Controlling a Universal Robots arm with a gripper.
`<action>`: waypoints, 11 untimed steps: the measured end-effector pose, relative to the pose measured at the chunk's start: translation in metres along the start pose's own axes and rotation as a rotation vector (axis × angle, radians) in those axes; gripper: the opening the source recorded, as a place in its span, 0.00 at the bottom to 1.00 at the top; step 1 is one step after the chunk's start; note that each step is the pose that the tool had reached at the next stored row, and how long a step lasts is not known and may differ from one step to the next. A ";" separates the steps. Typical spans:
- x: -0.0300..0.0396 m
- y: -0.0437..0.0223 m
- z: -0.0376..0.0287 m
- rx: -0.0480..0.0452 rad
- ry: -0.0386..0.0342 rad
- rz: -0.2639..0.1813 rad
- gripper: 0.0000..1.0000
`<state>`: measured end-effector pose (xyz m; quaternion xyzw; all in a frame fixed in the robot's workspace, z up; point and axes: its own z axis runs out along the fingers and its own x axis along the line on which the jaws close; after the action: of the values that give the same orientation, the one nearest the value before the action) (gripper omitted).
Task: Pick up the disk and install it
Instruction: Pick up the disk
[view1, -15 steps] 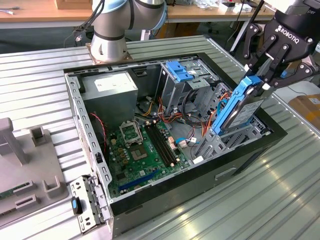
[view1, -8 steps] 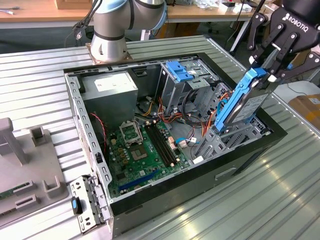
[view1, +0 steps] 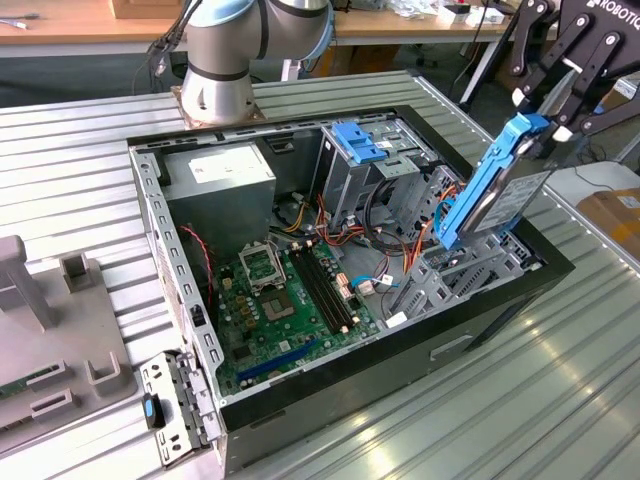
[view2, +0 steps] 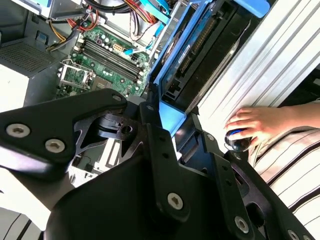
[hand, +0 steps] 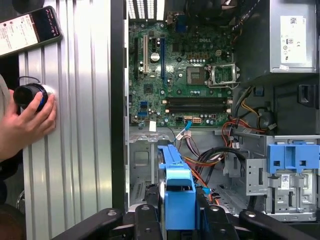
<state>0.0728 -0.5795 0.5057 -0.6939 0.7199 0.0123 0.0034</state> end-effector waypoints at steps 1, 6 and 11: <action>0.0017 -0.0001 0.0041 0.0010 -0.0002 0.000 0.37; 0.0025 -0.0003 0.0144 0.0015 -0.0002 0.000 0.37; 0.0027 -0.0003 0.0184 0.0015 0.0001 0.000 0.37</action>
<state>0.0728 -0.5818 0.4872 -0.6939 0.7199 0.0117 0.0039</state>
